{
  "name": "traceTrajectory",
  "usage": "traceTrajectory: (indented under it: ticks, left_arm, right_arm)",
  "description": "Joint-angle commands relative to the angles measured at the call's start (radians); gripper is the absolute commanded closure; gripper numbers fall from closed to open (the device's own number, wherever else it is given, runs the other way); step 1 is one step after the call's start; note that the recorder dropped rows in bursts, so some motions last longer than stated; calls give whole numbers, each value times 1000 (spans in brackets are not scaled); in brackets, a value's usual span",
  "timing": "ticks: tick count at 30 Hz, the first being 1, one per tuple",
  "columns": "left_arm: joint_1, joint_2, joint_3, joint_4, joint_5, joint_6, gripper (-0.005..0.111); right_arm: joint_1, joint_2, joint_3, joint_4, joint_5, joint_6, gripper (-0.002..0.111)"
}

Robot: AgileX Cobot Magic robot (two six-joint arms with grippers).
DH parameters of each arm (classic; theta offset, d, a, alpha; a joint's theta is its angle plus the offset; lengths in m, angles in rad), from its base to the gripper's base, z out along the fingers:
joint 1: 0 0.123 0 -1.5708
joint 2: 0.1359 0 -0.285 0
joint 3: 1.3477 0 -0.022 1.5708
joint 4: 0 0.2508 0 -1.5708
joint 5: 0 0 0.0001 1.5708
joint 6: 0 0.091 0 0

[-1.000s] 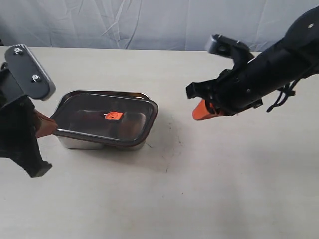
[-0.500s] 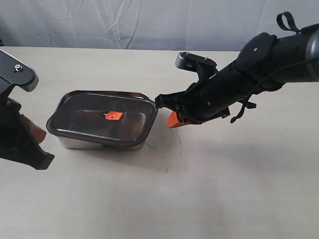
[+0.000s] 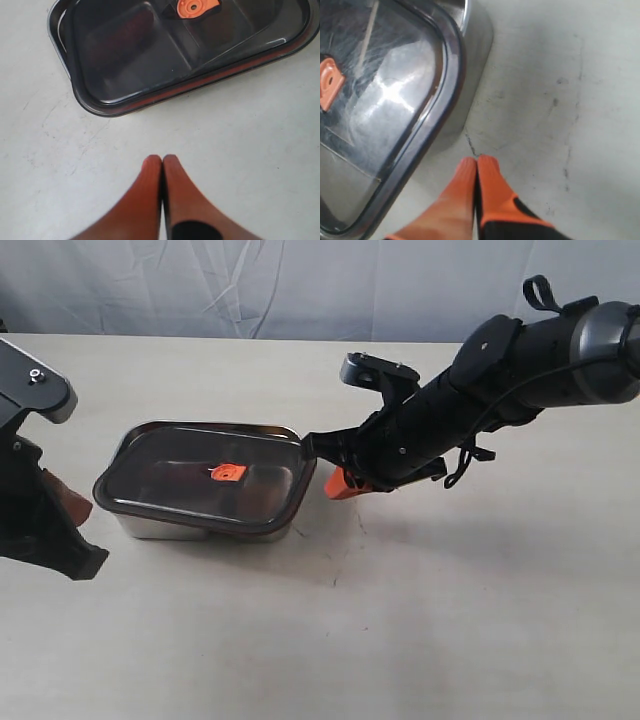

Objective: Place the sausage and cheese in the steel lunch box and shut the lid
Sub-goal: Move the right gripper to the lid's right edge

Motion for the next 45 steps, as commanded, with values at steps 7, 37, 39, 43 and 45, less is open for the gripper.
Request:
traceTrajectory:
  ticks: [7,37,39,43,45]
  left_arm:
    - [-4,-8,1,4,-10,-4,106]
    - [-4,-8,1,4,-4,-2,106]
    - [-4,-8,1,4,-2,-2,106]
    - [-4,-8,1,4,8,-2,106]
    - [-4,-8,1,4,24,-2,106]
  right_arm:
    - [3,1,-6,22,-36,0,108]
    - [10,82,-136,45,-69,0,108]
    - [10,76,-136,43,-80,0,108]
    - [8,49,-136,28,-101,0,108]
    - [8,27,-136,-11,-71,0,108]
